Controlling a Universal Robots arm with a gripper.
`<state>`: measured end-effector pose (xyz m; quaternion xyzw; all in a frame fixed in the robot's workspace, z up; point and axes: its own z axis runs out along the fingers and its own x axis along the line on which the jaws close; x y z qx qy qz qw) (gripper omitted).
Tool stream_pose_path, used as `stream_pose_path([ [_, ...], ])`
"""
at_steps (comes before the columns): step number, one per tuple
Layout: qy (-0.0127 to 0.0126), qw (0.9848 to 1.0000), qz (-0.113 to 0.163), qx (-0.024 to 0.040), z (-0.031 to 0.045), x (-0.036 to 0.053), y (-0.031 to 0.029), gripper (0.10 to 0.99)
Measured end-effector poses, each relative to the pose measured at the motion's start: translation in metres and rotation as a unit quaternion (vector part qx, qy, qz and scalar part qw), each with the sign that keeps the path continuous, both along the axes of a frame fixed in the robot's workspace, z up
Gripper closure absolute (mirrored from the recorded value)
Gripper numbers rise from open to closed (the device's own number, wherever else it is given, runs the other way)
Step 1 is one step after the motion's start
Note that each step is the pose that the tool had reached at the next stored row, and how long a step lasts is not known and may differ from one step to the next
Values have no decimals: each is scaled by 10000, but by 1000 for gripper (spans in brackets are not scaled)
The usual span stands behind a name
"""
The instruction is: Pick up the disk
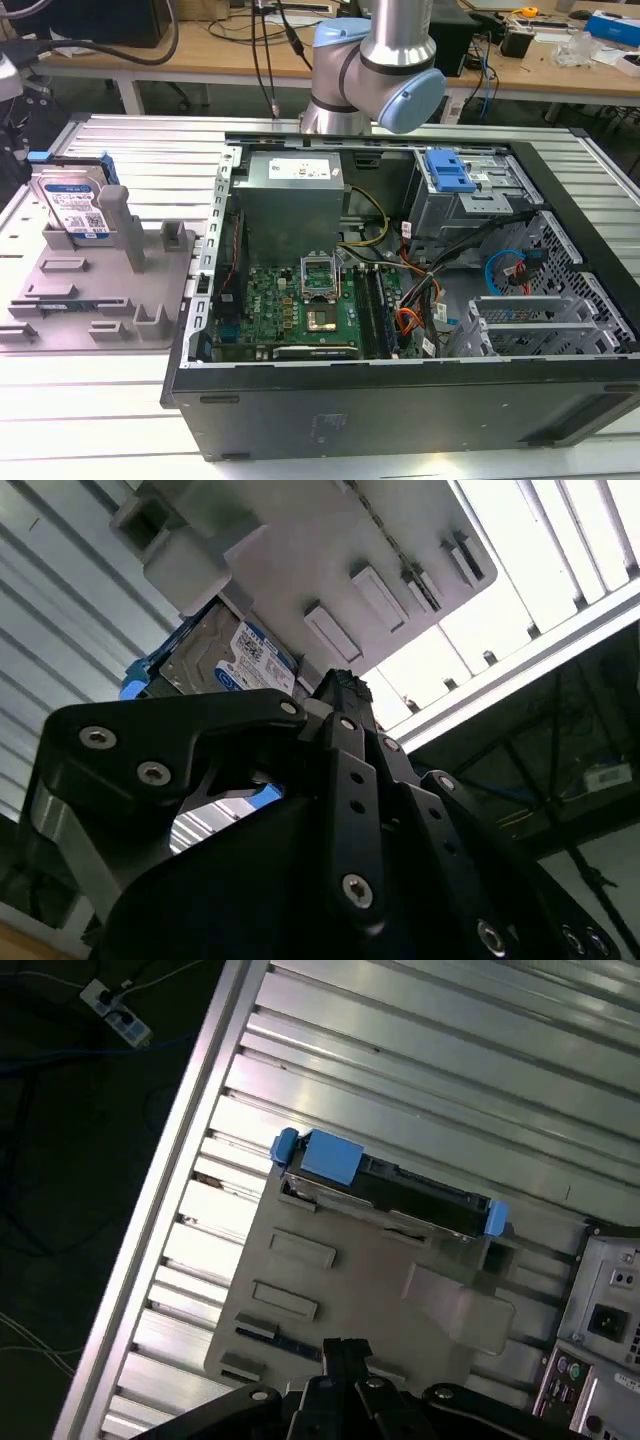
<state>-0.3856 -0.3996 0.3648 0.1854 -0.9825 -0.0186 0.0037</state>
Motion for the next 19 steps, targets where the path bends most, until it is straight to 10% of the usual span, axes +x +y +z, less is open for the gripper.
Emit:
stream_pose_path([
  [4, -1, 9985, 556, 0, 0, 0, 0, 980],
  [11, -6, 9904, 1385, 0, -1, 1, 0, 851],
  [16, -7, 9797, 2003, 0, -1, 3, 1, 604],
  [19, -7, 9734, 2291, 0, 0, 4, 0, 604],
])
